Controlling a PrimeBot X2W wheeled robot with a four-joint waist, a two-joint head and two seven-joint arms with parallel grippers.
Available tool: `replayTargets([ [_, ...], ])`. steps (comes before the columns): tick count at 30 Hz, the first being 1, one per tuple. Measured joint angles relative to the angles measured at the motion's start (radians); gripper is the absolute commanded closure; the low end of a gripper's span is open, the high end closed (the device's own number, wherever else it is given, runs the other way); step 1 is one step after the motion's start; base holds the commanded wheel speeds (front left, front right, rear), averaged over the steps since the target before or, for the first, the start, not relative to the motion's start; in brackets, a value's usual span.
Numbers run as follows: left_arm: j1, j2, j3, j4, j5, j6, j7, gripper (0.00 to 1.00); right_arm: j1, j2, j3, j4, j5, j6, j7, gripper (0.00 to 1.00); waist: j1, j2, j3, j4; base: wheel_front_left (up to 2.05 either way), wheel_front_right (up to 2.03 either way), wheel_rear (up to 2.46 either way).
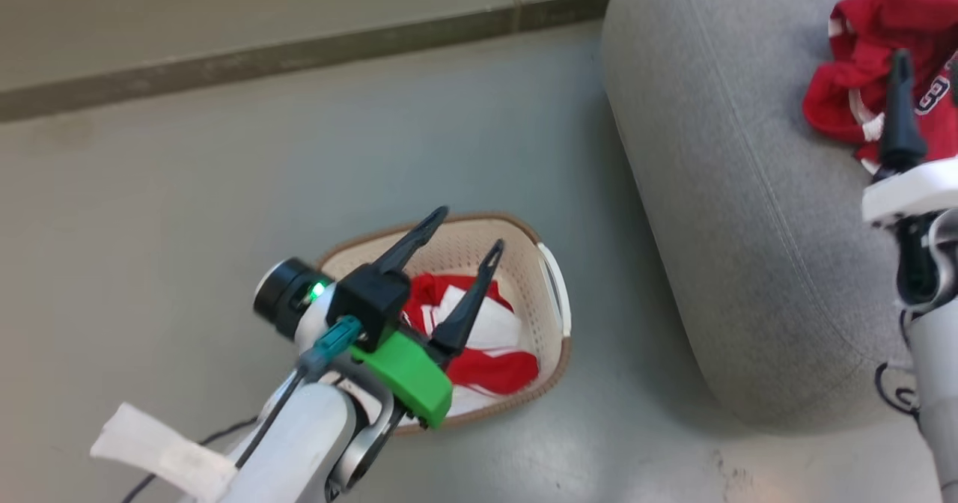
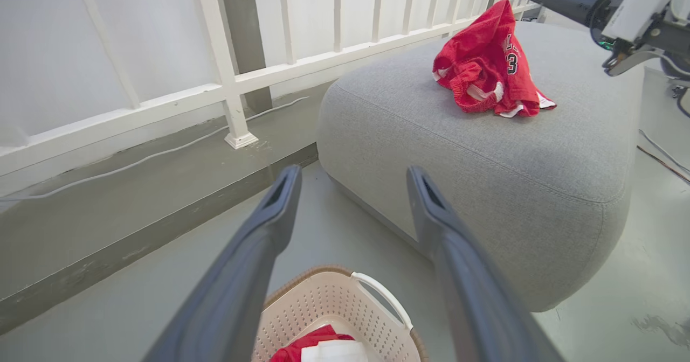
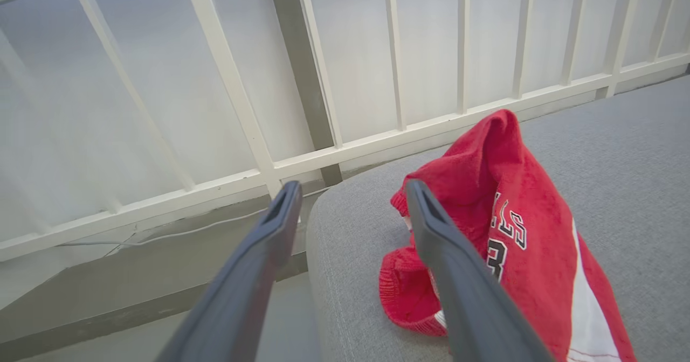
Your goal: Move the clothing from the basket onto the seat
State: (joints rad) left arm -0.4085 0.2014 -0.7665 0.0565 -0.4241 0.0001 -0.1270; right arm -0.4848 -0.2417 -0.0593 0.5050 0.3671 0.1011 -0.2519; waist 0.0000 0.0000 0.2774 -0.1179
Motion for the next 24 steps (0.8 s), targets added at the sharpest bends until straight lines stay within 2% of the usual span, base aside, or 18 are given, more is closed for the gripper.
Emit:
replayTargets([
  [12,0.104,0.005,0.093,0.034,-0.049,0.083,-0.045,0.0,0.141,0.065,0.099,-0.133,-0.064,0.012,0.0,0.0,-0.0001,0.0,-0.12,0.049,0.0,0.0,0.0],
  [24,0.204,0.032,0.215,0.063,-0.074,0.107,-0.069,0.0,0.263,0.115,0.178,-0.201,-0.109,0.013,0.0,0.0,-0.0001,0.0,-0.208,0.078,0.0,0.0,0.0],
])
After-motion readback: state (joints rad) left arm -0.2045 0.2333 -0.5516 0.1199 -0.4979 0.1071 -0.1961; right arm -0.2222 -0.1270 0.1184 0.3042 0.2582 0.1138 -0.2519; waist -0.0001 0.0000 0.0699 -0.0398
